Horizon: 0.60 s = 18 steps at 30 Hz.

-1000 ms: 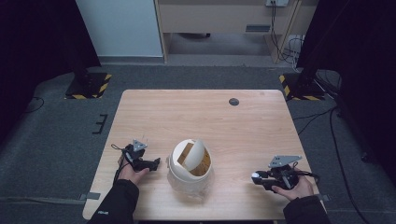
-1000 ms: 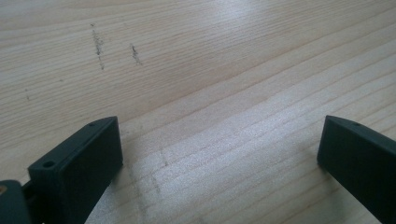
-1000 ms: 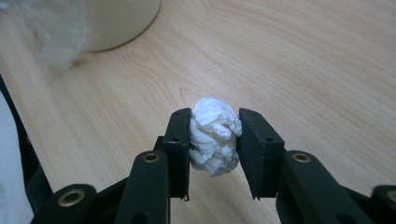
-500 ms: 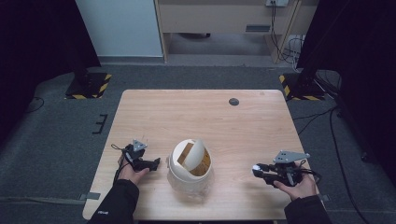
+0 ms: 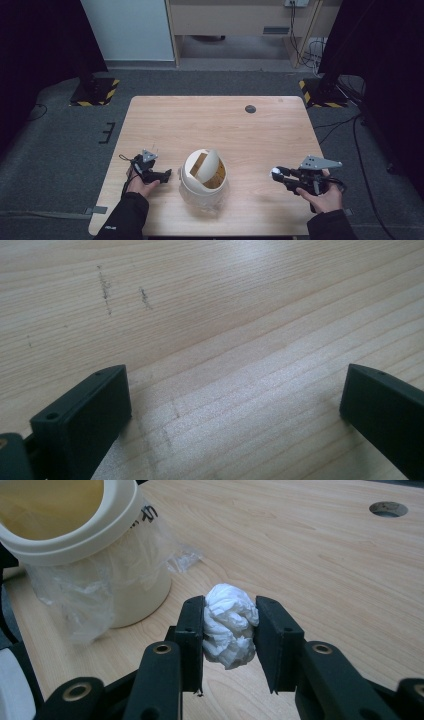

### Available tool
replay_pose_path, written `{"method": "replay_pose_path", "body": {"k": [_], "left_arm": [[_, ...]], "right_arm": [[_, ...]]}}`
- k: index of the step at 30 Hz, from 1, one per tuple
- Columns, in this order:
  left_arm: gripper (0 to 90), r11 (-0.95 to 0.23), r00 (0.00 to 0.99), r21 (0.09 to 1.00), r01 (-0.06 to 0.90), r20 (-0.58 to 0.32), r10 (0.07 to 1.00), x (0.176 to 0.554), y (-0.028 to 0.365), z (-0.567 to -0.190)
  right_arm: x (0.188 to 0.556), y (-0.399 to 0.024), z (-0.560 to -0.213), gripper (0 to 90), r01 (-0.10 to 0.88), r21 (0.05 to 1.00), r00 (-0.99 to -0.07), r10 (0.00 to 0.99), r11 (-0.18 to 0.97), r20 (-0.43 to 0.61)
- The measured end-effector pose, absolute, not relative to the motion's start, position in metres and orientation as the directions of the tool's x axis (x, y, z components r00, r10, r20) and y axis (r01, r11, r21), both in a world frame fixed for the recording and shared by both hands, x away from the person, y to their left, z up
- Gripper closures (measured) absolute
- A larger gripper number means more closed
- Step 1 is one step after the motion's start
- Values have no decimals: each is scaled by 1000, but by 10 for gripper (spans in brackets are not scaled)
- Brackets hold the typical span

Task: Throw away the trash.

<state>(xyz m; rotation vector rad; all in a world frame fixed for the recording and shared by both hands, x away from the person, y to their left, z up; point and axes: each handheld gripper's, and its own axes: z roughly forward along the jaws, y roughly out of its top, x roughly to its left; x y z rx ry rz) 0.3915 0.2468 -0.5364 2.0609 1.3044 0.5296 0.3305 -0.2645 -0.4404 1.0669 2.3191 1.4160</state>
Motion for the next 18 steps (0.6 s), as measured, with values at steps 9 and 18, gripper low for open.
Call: {"method": "replay_pose_path", "body": {"k": [9,18], "left_arm": [[0,-307,427,696,649,1,904,391,247,-536],[0,-305,424,697,650,0,905,391,246,-536]], "right_arm": [[334,-263,-430,659,432,875,-712,678,218,183],[341,-254,-414,658,396,899,-722,668,187,179]]}}
